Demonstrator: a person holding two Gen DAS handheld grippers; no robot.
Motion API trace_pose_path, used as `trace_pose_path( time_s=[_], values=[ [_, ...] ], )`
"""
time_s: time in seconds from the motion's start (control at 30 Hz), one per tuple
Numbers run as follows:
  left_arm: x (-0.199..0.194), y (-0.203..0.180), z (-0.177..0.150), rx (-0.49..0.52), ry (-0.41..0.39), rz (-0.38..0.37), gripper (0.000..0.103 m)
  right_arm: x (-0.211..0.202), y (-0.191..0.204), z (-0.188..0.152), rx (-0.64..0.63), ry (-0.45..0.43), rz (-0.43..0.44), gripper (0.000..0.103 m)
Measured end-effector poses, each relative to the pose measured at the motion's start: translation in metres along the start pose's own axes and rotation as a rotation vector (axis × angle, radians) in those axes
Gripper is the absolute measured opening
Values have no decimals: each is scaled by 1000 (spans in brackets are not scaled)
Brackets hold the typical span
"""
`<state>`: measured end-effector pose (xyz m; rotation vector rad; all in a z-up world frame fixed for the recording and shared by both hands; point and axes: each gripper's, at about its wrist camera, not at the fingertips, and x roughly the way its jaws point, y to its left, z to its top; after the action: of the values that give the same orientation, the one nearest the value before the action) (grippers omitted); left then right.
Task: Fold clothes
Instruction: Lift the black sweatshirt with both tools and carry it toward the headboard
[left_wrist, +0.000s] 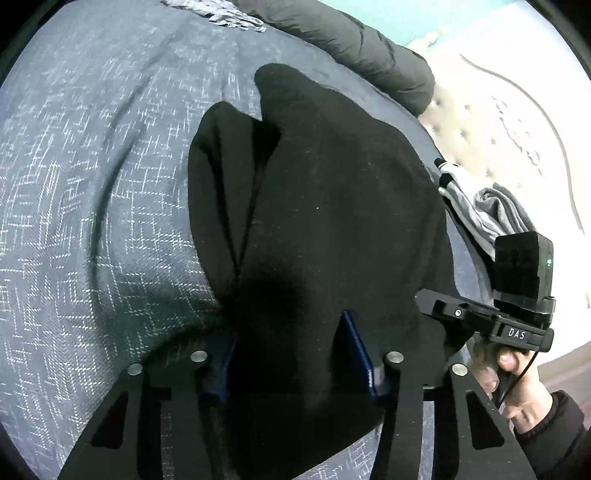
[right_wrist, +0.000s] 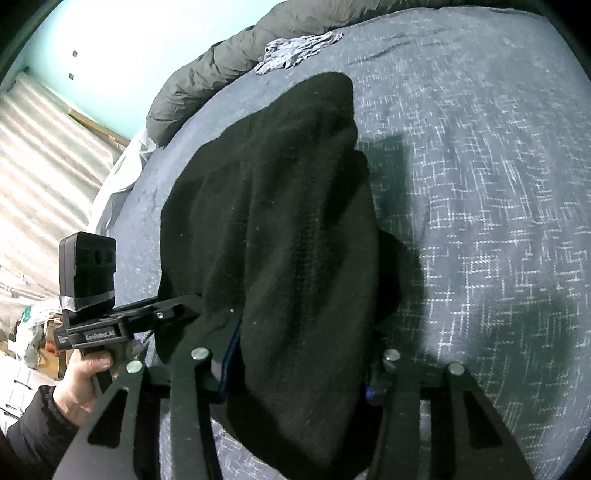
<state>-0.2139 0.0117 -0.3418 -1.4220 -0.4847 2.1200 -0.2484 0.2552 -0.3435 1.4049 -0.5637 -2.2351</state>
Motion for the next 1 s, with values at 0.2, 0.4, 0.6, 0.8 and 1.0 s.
trace_pose_path(
  time_s=[0.2, 0.4, 0.6, 0.8, 1.0],
  values=[
    [-17, -6, -4, -9, -25, -29, 45, -16, 3, 4, -16, -12, 41, 44],
    [-7, -3, -4, -26, 16, -46, 47, -9, -6, 6, -1, 11, 32, 44],
    [8, 12, 25, -48, 15, -82, 58, -2, -16, 7, 57, 26, 63, 51],
    [13, -5, 31, -35, 9, -93, 56, -23, -5, 8, 23, -14, 80, 41],
    [23, -37, 41, 0, 8, -126, 54, -59, -12, 12, 9, -35, 49, 38]
  ],
)
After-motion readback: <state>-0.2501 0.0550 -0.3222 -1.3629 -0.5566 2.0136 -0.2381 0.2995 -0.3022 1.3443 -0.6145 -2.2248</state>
